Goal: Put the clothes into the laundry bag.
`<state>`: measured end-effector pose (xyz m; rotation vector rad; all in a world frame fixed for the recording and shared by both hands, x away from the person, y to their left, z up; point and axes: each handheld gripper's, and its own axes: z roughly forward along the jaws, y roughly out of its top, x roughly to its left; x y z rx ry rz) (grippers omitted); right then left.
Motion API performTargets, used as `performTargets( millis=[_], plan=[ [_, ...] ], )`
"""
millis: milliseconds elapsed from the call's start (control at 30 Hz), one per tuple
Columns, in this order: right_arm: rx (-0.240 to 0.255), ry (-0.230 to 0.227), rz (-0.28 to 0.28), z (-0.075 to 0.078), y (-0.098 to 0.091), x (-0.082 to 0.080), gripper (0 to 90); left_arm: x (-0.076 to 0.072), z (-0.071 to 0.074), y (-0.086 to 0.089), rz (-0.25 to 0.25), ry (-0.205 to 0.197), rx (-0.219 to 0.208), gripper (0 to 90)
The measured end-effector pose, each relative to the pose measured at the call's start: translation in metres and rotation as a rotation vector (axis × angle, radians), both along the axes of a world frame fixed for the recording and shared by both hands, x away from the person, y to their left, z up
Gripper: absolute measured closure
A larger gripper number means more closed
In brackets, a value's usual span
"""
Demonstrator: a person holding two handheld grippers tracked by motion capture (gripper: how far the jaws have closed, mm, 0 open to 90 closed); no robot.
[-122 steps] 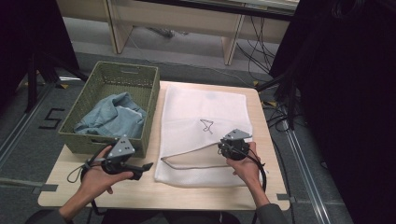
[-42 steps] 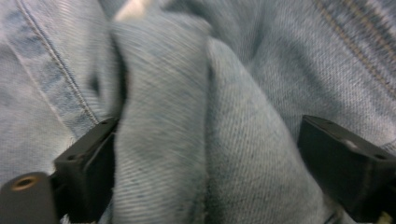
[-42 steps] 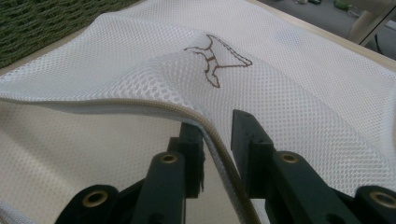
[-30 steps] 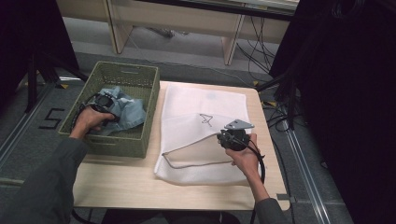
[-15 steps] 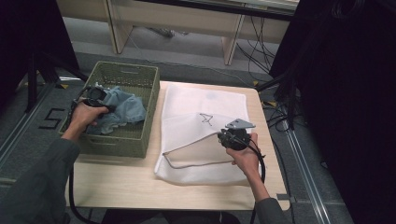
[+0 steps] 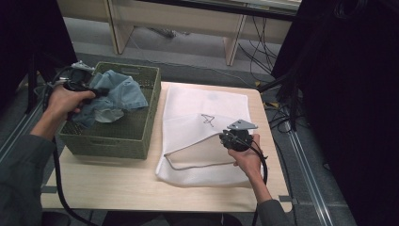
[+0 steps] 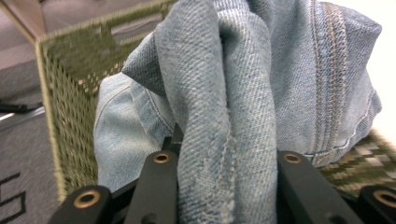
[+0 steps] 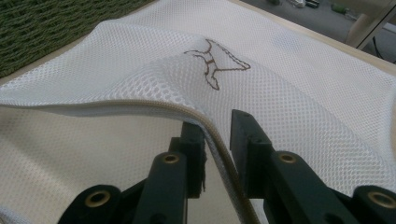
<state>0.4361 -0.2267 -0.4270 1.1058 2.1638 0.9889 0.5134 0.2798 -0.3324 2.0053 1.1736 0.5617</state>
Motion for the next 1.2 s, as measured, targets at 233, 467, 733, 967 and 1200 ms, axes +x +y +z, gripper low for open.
performTargets(
  millis=[233, 467, 733, 967, 1200],
  plan=[
    [-0.006, -0.012, 0.002, 0.000, 0.000, 0.000, 75.7, -0.023, 0.039, -0.002, -0.049, -0.049, -0.058, 70.1],
    [-0.013, -0.024, 0.011, -0.001, 0.000, 0.001, 75.8, -0.067, 0.068, -0.021, -0.198, -0.086, -0.119, 69.9],
    [-0.011, -0.023, 0.009, -0.001, 0.000, 0.001, 75.9, -0.123, 0.075, -0.070, -0.447, -0.092, -0.279, 69.9],
    [0.001, -0.024, 0.010, 0.000, -0.002, 0.001, 75.8, -0.148, 0.053, -0.121, -0.593, -0.041, -0.312, 69.6],
    [0.017, -0.023, 0.011, 0.002, -0.004, 0.001, 76.1, -0.154, 0.015, -0.171, -0.686, 0.025, -0.294, 69.2]
  ],
)
